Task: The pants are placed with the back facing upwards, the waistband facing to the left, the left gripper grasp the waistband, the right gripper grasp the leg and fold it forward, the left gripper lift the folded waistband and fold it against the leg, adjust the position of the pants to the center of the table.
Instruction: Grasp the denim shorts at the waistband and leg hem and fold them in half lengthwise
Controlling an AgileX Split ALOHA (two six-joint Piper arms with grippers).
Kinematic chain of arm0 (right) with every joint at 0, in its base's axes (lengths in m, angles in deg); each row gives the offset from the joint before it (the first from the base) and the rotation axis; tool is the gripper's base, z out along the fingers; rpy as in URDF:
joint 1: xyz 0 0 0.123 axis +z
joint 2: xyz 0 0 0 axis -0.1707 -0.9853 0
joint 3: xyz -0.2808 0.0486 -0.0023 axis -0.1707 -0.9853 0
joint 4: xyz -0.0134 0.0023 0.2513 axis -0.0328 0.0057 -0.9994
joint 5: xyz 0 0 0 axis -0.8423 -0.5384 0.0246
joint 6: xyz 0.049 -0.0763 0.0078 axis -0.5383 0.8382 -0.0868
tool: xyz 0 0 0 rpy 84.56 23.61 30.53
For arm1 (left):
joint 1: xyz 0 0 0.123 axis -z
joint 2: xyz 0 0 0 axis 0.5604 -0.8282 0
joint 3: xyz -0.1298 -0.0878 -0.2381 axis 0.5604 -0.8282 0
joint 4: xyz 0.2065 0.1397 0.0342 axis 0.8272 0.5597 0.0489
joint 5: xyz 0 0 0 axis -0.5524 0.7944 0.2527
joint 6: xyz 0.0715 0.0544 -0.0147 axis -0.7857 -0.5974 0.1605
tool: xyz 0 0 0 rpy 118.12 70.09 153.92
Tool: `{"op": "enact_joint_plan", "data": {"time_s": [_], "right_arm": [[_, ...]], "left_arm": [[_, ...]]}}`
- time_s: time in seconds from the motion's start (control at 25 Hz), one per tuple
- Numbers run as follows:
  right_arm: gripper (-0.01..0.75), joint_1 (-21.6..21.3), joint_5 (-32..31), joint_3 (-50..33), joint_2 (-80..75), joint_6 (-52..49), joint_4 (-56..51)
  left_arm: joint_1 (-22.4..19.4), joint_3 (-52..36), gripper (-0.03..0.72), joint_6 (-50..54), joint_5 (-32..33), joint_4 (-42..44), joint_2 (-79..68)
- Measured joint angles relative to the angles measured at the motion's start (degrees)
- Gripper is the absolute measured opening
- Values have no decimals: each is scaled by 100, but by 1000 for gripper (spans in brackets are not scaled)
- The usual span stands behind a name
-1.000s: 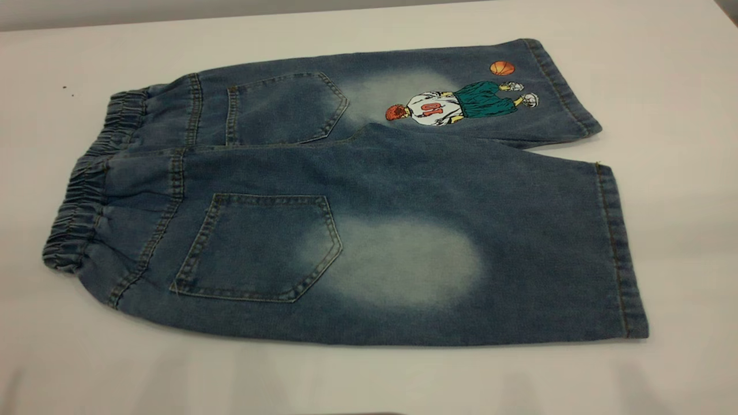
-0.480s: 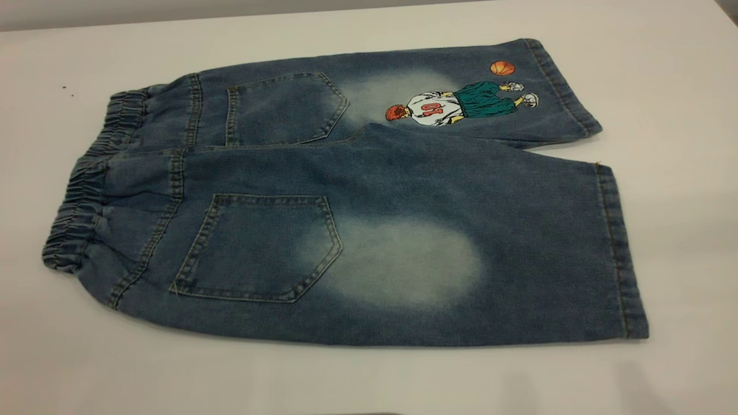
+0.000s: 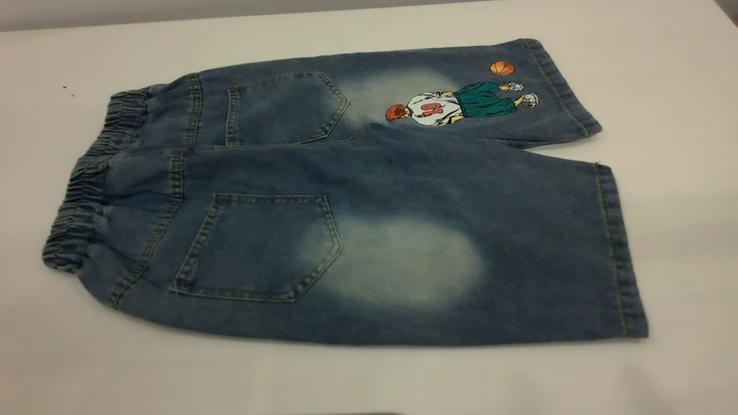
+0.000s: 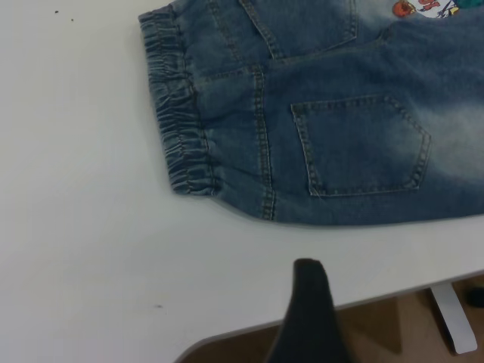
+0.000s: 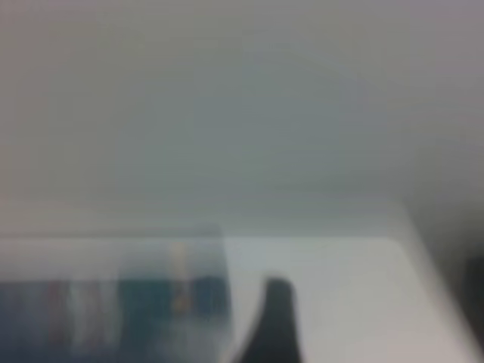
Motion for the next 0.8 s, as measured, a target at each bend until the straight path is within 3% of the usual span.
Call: {"op": "enact_joint_plan", "data": {"time_s": [0.04,0.08,0.16,0.28,0.48,0.8], "right_arm": [[570,0,-1541,689,-38,-201,-27],[569,0,-2634,1246,-52,-302,-70],[568,0,-3136,2084,-52,-392,-215],[565,0,-3496,2479,-244,-343,-427],[566,0,-3518,2965,-977,23,-696],[564,0,-2827,3031,-2685,1030,-2125]], "left_arm": [[0,0,502,0,9,0,0],[0,0,502,0,3,0,0],[0,6,502,31,-39,0,0],[0,81,502,90,-92,0,-181],[0,166,502,117,-272,0,-1078],[0,284,502,804,-1482,71,-3333]]}}
